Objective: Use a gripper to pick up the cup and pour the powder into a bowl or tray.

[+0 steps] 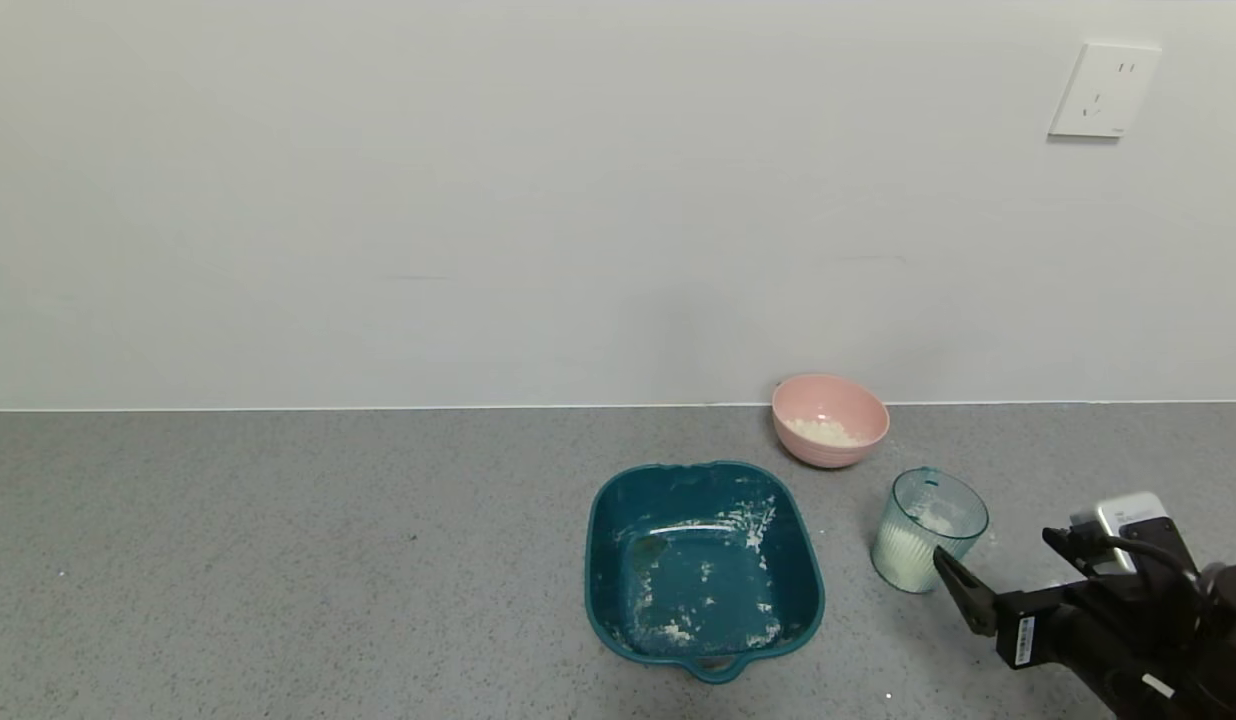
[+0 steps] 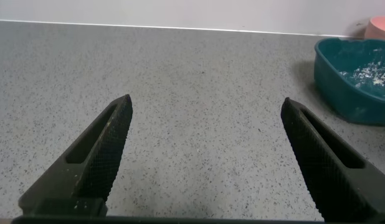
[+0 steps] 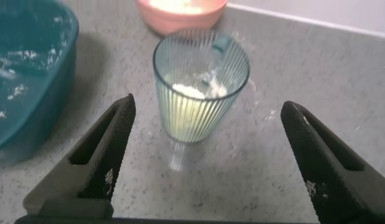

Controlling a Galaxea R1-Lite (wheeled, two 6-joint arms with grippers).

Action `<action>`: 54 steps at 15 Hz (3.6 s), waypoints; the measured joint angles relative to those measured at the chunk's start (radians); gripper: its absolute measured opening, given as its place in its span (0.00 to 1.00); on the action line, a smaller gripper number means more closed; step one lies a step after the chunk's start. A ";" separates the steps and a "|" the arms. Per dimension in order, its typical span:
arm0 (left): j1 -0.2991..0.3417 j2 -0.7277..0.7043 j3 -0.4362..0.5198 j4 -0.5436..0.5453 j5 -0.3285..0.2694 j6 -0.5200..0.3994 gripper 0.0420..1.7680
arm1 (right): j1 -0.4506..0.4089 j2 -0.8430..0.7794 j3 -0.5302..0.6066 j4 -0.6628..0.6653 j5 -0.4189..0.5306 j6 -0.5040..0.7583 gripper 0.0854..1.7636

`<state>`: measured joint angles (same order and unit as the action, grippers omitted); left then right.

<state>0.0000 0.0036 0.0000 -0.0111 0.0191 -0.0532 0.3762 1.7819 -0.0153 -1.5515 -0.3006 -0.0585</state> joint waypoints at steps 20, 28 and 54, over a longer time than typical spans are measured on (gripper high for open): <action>0.000 0.000 0.000 0.000 0.000 0.000 0.97 | 0.014 -0.960 -0.547 1.691 0.025 0.128 0.96; 0.000 0.000 0.000 0.000 0.000 0.000 0.97 | -0.212 -1.347 -0.554 1.903 -0.088 0.000 0.96; 0.000 0.000 0.000 0.000 0.000 0.000 0.97 | -0.381 -1.783 0.009 1.557 0.299 0.013 0.96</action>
<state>0.0000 0.0036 0.0000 -0.0111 0.0191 -0.0532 -0.0047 -0.0009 -0.0066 0.0057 -0.0013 -0.0451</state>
